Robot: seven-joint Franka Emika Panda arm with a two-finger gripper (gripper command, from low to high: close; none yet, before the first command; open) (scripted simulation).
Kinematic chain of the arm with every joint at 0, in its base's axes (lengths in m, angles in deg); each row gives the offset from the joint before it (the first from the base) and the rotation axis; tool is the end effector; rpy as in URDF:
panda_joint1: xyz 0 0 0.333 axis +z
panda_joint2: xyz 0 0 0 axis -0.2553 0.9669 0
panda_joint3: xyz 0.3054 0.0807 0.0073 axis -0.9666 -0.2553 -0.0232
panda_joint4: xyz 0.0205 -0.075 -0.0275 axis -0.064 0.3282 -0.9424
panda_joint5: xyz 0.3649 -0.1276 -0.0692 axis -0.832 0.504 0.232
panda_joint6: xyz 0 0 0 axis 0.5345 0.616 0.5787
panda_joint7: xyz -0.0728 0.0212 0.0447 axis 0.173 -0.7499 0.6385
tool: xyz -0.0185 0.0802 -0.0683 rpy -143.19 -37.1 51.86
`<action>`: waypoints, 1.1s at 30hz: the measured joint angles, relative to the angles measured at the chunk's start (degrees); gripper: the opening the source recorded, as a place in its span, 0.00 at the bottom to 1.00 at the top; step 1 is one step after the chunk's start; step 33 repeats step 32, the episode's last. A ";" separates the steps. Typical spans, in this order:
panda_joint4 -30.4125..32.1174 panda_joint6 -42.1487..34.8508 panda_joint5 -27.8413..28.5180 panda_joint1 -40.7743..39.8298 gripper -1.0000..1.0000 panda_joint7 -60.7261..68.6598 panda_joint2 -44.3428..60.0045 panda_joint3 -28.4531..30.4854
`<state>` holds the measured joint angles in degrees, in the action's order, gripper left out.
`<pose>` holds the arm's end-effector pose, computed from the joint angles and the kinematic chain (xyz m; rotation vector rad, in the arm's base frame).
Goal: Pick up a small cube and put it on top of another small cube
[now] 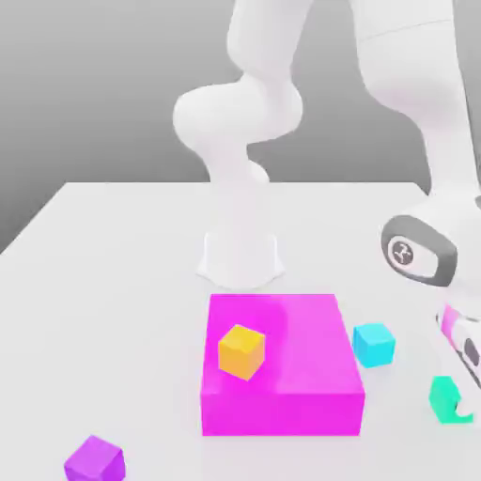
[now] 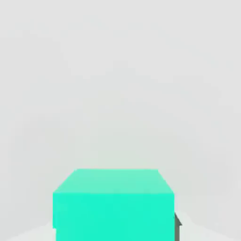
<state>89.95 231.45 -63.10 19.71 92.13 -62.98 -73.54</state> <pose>0.3820 0.3017 0.1303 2.8828 1.2461 -0.0020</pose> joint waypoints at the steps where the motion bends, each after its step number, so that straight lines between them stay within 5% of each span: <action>1: 0.29 -1.07 -0.15 -0.14 0.00 0.14 -1.36 -0.19; 12: 8.46 -14.59 -3.90 -10.30 0.00 11.49 -23.23 3.84; 22: 18.44 -23.98 -0.49 -22.17 0.00 22.21 -42.61 12.08; 28: 21.96 -15.22 -0.80 -23.43 0.00 24.71 -37.33 14.38; 29: 22.32 -13.34 -0.94 -23.41 1.00 24.86 -35.82 14.49; 33: 22.32 -13.35 -0.94 -23.41 1.00 24.86 -35.82 14.49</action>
